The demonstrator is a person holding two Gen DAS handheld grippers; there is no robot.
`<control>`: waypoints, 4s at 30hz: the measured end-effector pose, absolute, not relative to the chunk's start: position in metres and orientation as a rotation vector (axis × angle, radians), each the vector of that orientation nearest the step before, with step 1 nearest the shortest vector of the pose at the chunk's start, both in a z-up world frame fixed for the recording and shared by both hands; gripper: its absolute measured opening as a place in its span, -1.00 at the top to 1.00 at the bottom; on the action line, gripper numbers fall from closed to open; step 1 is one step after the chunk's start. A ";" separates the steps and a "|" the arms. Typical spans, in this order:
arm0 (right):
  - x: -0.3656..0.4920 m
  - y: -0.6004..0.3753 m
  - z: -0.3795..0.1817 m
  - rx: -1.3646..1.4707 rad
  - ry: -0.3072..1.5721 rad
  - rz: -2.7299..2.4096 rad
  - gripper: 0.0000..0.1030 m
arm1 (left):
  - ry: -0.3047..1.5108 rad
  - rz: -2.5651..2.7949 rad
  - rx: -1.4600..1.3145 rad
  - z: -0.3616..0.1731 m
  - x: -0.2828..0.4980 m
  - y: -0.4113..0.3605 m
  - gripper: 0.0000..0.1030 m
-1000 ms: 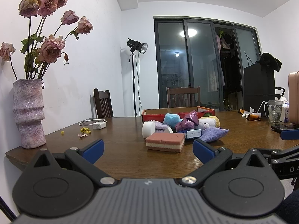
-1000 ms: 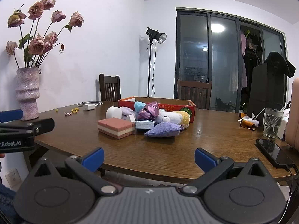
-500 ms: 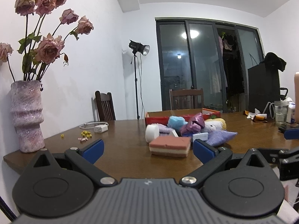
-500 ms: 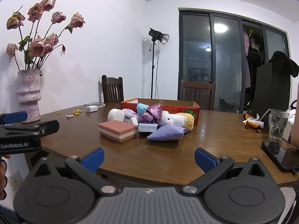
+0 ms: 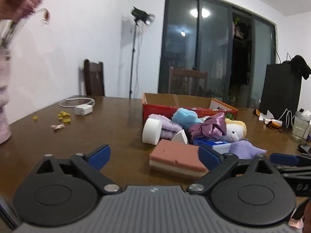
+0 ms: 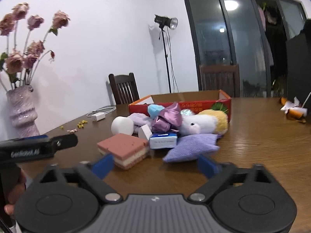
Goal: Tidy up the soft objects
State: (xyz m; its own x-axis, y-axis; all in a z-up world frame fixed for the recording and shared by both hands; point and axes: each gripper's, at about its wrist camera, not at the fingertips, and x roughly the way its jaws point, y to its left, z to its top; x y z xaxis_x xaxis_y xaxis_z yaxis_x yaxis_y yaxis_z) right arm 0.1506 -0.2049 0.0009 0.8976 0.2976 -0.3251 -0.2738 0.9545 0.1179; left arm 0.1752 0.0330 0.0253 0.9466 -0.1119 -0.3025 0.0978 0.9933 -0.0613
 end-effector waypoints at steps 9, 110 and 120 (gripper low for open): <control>0.223 -0.158 -0.008 0.226 0.450 0.390 -0.14 | 0.552 -0.253 -0.223 0.005 0.267 0.061 -0.16; 0.369 -0.320 0.210 0.055 0.465 0.252 -0.18 | 0.347 0.028 -0.003 0.195 0.327 0.032 -0.70; 0.169 -0.304 0.130 -0.063 0.241 0.274 -0.30 | 0.214 -0.031 -0.022 0.111 0.137 0.013 -0.96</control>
